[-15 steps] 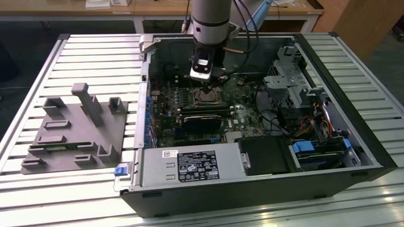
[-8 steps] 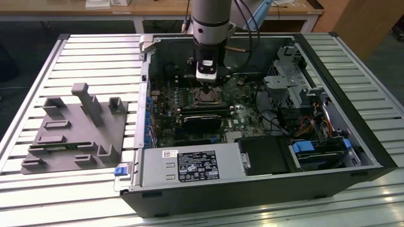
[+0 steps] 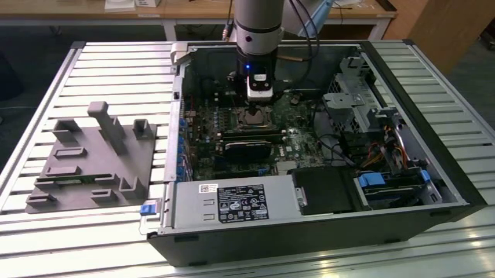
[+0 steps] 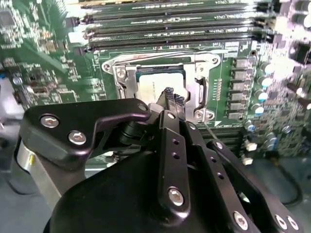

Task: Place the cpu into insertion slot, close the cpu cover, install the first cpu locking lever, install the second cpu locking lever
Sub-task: 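Close the cpu cover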

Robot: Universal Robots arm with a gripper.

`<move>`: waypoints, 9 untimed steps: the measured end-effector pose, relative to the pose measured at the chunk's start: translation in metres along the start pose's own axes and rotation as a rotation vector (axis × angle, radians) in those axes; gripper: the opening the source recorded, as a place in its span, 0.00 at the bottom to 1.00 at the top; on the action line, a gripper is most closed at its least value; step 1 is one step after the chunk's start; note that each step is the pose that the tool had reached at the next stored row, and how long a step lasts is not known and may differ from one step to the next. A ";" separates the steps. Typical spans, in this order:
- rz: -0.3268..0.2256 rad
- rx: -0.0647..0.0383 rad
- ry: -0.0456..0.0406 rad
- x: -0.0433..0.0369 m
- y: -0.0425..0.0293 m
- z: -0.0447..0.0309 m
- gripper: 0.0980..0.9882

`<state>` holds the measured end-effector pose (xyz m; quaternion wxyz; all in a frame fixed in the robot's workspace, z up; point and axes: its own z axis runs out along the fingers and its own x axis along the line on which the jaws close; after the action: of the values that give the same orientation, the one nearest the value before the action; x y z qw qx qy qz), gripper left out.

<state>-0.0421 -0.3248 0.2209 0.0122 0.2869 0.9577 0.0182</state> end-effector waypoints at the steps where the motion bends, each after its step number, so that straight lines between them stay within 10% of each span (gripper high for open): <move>1: -0.018 0.000 0.0007 0.0000 0.0000 0.0002 0.01; 9: -0.164 -0.002 0.0068 0.0000 -0.0001 0.0017 0.01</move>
<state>-0.0421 -0.3248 0.2193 0.0107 0.2075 0.9780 0.0191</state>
